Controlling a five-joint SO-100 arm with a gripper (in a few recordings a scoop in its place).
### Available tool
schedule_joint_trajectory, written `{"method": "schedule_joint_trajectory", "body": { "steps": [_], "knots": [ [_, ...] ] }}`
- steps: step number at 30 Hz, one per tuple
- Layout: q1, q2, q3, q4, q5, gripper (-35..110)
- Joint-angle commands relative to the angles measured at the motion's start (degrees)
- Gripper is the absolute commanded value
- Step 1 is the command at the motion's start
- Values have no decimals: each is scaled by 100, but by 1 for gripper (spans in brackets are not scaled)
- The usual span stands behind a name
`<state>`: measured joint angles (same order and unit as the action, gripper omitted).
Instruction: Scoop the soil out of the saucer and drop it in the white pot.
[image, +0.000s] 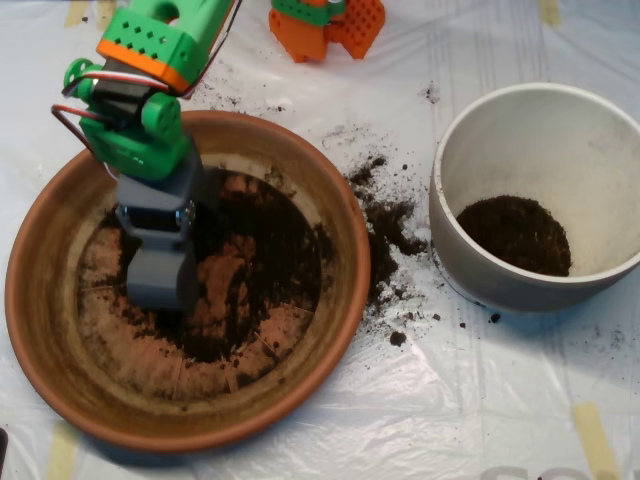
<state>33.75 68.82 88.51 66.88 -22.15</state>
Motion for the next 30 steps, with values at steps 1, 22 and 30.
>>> {"method": "schedule_joint_trajectory", "body": {
  "steps": [1, 22, 30],
  "knots": [
    [352, 765, 914, -439, -229, 30],
    [-149, 3322, 2355, -615, -26, 0],
    [-1011, 3612, 765, 466, 756, 0]
  ]
}}
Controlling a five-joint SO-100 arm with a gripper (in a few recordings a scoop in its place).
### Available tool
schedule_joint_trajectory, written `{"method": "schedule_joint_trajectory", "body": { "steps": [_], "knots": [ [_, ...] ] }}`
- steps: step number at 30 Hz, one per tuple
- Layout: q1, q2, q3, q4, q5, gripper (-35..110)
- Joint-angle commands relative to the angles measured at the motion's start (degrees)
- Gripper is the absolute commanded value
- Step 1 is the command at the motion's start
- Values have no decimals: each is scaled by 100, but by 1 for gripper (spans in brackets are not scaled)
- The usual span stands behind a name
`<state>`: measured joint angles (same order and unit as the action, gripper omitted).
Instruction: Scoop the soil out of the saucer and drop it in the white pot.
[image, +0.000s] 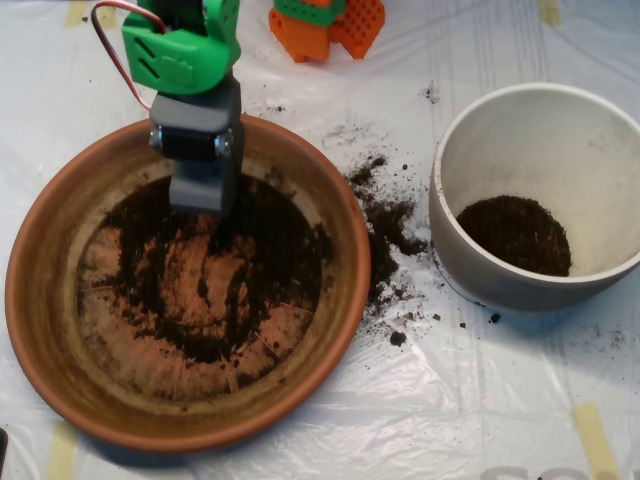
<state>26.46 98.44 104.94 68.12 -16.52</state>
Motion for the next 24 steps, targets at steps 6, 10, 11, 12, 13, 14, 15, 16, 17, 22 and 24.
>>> {"method": "schedule_joint_trajectory", "body": {
  "steps": [6, 10, 11, 12, 13, 14, 15, 16, 17, 22, 24],
  "knots": [
    [-1063, 1125, -1573, 923, 404, 0],
    [-1591, 1477, -1775, 1169, 378, 0],
    [-1731, 1591, -1758, 1178, 378, 0],
    [-1881, 1679, -1767, 1213, 378, 0],
    [-2039, 1767, -1767, 1239, 369, 0],
    [-2206, 1854, -1758, 1266, 343, 0],
    [-2364, 1960, -1714, 1283, 308, 0],
    [-2514, 2057, -1670, 1266, 299, 0],
    [-2672, 2109, -1670, 1301, 290, 0],
    [-3375, 2206, -1872, 1380, 220, 0],
    [-3665, 2101, -2004, 1397, 202, 0]
  ]
}}
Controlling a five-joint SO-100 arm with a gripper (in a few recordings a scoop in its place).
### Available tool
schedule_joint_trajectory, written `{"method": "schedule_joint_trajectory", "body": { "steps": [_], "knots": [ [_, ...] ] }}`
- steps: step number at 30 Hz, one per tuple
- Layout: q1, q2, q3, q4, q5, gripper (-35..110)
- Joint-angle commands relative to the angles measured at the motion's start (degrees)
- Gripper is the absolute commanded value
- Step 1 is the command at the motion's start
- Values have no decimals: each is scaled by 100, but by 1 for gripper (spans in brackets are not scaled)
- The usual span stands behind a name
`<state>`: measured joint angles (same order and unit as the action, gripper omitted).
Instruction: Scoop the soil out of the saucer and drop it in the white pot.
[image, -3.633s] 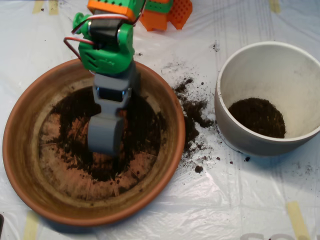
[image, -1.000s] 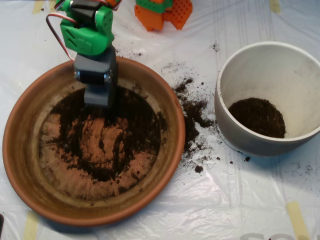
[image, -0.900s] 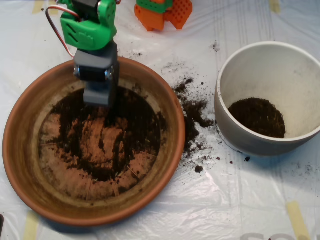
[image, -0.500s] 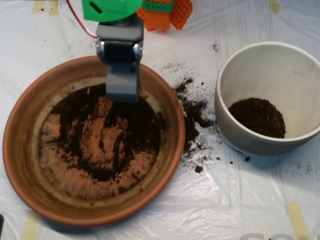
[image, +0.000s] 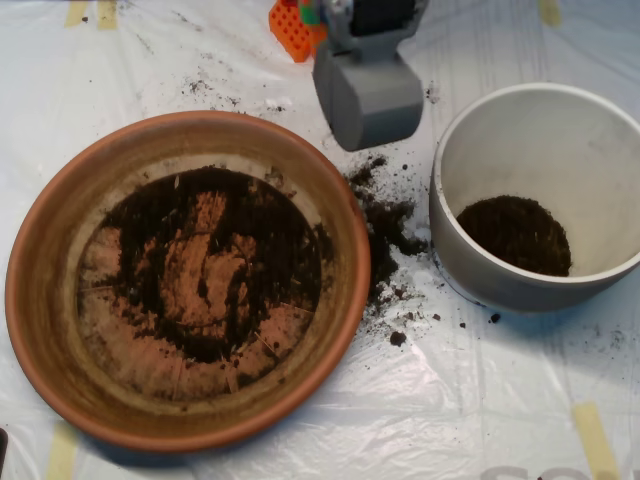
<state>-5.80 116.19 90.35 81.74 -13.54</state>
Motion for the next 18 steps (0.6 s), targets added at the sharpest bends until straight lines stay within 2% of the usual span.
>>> {"method": "schedule_joint_trajectory", "body": {
  "steps": [1, 8, 18],
  "knots": [
    [-580, 229, -650, 53, -79, 0],
    [-1521, -624, -1837, 404, 18, 0],
    [-2171, -2672, -4737, 1582, 202, 3]
  ]
}}
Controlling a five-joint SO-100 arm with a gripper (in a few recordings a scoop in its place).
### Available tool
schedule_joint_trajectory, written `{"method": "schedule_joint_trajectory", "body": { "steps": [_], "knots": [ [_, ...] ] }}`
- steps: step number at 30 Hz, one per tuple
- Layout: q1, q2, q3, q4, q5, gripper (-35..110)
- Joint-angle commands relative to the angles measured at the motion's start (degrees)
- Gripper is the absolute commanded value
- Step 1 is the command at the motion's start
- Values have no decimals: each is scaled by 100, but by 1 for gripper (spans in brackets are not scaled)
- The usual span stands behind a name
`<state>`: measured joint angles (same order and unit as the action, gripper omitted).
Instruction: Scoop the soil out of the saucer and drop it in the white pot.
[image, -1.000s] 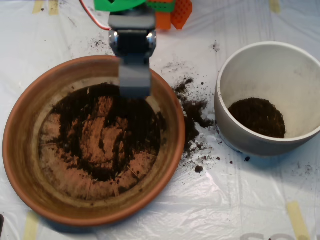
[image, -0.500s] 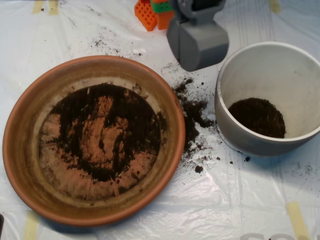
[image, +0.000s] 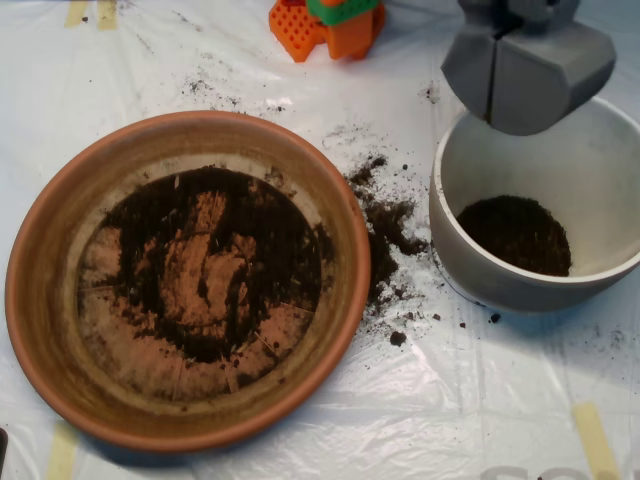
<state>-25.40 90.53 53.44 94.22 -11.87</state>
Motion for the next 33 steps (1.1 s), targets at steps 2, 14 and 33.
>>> {"method": "schedule_joint_trajectory", "body": {
  "steps": [2, 14, 33],
  "knots": [
    [-220, -220, -1116, 422, 246, 11],
    [-167, -185, -1028, 686, -26, 30],
    [1696, 1380, 826, -114, -149, 36]
  ]
}}
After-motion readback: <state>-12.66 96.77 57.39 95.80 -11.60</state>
